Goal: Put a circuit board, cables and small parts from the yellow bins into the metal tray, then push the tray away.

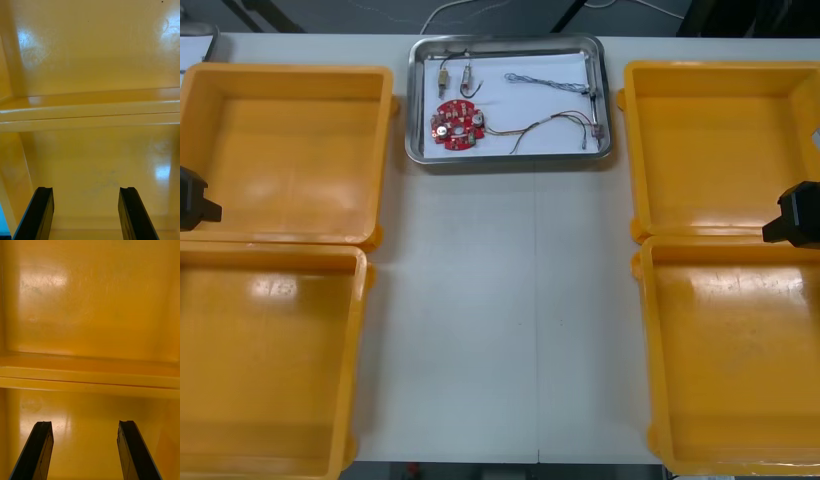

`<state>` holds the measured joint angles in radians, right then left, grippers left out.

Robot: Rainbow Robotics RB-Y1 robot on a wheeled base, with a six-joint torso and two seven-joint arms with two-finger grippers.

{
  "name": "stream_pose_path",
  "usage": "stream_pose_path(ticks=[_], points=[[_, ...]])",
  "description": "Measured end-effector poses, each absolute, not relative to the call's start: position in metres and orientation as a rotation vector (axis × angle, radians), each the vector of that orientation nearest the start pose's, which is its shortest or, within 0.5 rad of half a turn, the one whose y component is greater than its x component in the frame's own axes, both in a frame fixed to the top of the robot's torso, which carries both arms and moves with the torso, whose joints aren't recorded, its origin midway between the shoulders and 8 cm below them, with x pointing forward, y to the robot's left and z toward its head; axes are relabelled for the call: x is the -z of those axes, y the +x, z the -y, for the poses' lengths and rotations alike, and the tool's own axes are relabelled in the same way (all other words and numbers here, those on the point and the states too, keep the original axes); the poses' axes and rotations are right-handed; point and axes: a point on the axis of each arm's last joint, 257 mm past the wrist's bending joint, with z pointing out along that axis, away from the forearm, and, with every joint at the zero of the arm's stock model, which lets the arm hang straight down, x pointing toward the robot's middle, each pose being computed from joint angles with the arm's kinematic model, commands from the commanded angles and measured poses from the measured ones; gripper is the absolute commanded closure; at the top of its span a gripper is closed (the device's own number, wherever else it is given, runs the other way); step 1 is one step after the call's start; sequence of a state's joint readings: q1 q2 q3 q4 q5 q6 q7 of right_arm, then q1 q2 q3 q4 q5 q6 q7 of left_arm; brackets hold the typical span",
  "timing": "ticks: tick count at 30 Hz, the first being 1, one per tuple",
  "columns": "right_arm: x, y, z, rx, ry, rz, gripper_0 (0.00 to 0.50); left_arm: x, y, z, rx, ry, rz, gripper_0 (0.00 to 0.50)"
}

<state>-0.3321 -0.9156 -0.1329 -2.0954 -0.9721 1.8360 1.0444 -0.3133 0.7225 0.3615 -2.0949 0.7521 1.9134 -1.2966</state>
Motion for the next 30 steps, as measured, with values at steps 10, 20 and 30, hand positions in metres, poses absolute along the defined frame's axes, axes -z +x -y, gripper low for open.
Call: stream_pose_path(ticks=[10,20,30], points=[[0.1402,0.4076,0.3393,-0.069,0.086,-2.679,0.000,0.1247,0.4192,-0.3840,0.006,-0.128,-2.557,0.000],[0.1402,0.4076,0.3393,-0.068,0.087,-2.679,0.000,0.1247,0.4192,-0.3840,0.006,-0.128,-2.557,0.000],[0.1402,0.4076,0.3393,-0.068,0.087,-2.679,0.000,0.1247,0.4192,-0.3840,0.006,-0.128,-2.557,0.000]])
